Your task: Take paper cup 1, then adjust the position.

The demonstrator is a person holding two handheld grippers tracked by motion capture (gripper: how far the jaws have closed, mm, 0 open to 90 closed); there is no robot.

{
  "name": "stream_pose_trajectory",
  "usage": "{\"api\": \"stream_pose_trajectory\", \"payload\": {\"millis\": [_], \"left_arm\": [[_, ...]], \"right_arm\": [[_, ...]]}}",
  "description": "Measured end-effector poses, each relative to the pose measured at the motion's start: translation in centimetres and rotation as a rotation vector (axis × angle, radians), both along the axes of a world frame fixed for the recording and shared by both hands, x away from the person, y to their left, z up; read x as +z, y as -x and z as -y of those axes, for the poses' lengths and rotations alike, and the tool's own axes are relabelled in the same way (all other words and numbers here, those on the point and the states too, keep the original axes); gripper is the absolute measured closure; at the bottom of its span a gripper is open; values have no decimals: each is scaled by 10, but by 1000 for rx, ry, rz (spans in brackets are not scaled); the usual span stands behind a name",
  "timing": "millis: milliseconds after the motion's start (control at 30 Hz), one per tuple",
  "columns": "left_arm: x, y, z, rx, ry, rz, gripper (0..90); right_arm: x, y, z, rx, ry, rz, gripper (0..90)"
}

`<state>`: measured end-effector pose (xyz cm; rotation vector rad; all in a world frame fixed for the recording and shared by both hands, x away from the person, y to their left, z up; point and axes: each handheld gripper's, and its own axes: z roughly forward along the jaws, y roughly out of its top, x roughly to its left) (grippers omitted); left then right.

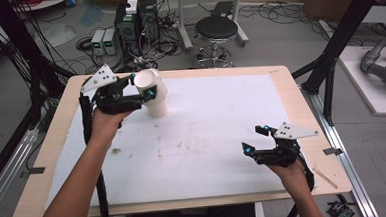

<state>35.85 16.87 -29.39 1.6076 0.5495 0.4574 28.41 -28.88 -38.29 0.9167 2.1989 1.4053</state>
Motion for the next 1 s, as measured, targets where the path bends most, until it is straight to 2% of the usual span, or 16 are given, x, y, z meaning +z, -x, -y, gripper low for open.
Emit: {"api": "stream_pose_trajectory", "payload": {"millis": [33, 67, 200, 300, 333, 467, 700, 833, 1000], "left_arm": [[0, 0, 0, 0, 0, 0, 358], [-6, 8, 2, -21, 8, -7, 358], [-18, 21, 7, -36, 10, -26, 357], [-26, 24, 9, -45, 1, -40, 357], [-35, 27, 10, -55, 3, -57, 357], [-48, 30, 14, -72, -16, -79, 357], [-61, 33, 18, -83, -27, -114, 351], [-65, 35, 21, -102, -31, -129, 349], [-68, 35, 26, -122, -29, -134, 349]], "right_arm": [[0, -1, -1, 3, 1, 1, 202], [0, -1, -2, 6, 1, -6, 202], [2, -4, -8, 30, -1, -17, 202], [3, -6, -12, 43, 0, -19, 202], [6, -8, -18, 62, 3, -17, 202], [9, -13, -32, 106, 10, -14, 202], [7, -21, -55, 182, 33, -31, 203], [1, -20, -59, 193, 36, -35, 203], [1, -18, -60, 193, 37, -36, 203]]}}
